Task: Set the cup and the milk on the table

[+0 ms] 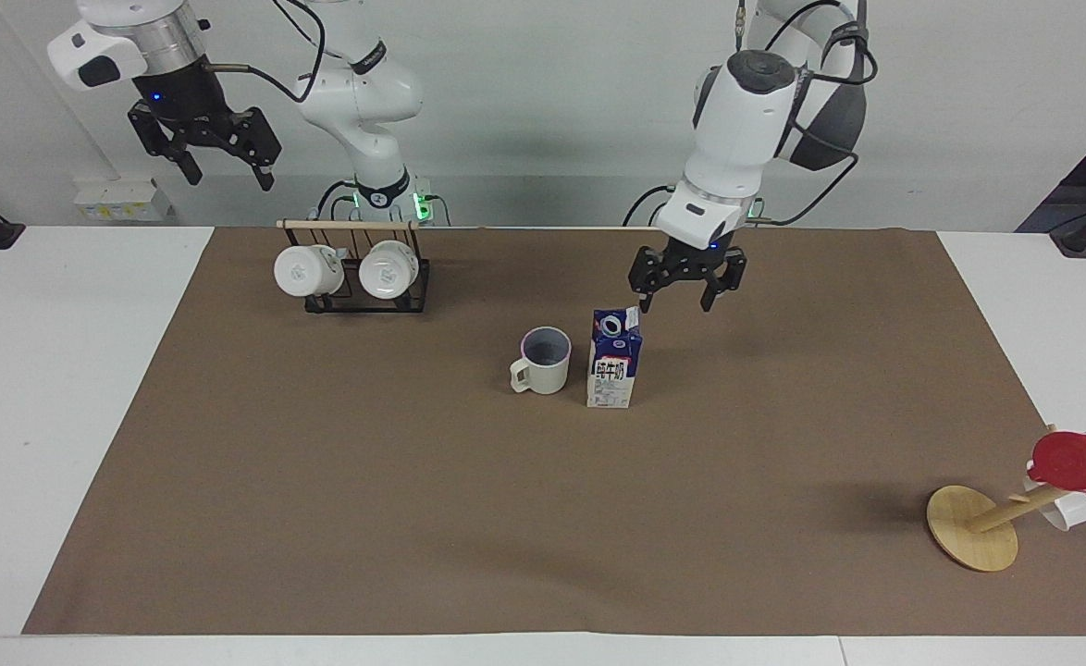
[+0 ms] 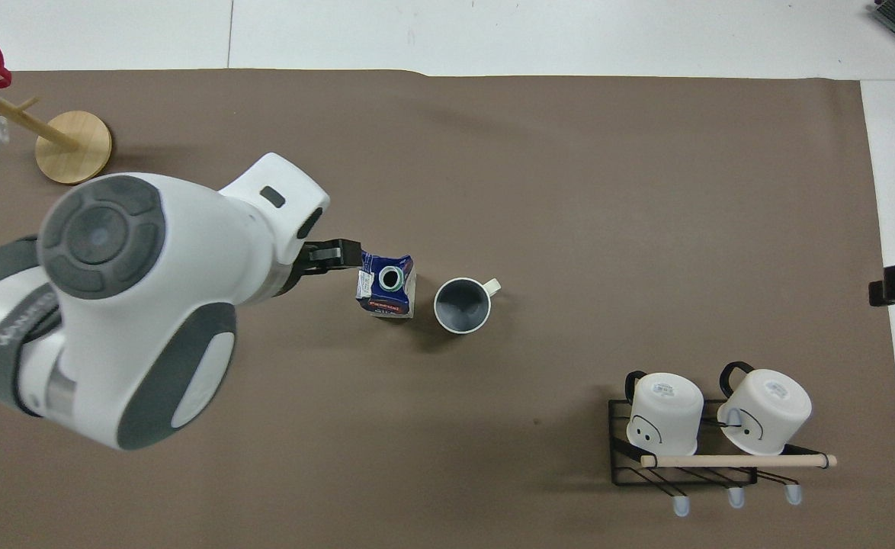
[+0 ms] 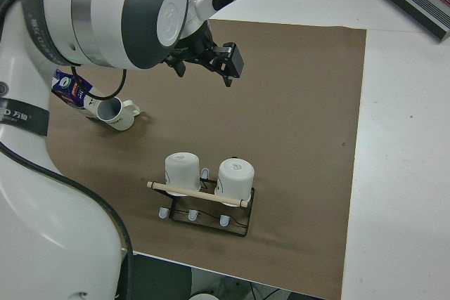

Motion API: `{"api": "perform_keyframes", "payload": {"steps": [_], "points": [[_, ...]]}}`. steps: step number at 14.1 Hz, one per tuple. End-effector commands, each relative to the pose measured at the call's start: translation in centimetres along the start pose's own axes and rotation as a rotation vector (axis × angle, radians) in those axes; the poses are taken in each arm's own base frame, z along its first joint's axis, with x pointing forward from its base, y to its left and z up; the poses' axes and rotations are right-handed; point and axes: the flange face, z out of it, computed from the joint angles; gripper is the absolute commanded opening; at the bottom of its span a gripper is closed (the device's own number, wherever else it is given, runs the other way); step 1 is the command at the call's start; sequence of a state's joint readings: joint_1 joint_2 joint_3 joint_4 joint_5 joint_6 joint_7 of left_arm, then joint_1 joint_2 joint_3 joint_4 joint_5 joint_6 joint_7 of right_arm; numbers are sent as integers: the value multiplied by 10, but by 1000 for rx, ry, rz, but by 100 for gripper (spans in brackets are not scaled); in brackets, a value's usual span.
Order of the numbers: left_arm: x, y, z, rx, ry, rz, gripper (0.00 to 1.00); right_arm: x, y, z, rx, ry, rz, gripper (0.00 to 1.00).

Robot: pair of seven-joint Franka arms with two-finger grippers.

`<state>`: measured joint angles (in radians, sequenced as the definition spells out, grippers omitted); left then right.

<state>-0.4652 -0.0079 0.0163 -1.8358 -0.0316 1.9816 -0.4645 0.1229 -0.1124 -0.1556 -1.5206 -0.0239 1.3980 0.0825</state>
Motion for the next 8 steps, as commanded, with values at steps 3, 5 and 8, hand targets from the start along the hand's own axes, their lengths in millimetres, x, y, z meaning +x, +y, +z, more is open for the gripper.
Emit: {"api": "perform_keyframes", "payload": {"steps": [3, 5, 8], "points": [[6, -92, -55, 28, -17, 83, 100, -7, 6, 0, 9, 3, -23, 100], [15, -134, -87, 38, -19, 112, 100, -7, 6, 1, 9, 2, -23, 100], [28, -188, -135, 49, -8, 155, 100, -7, 4, 4, -6, -3, -50, 100]]}}
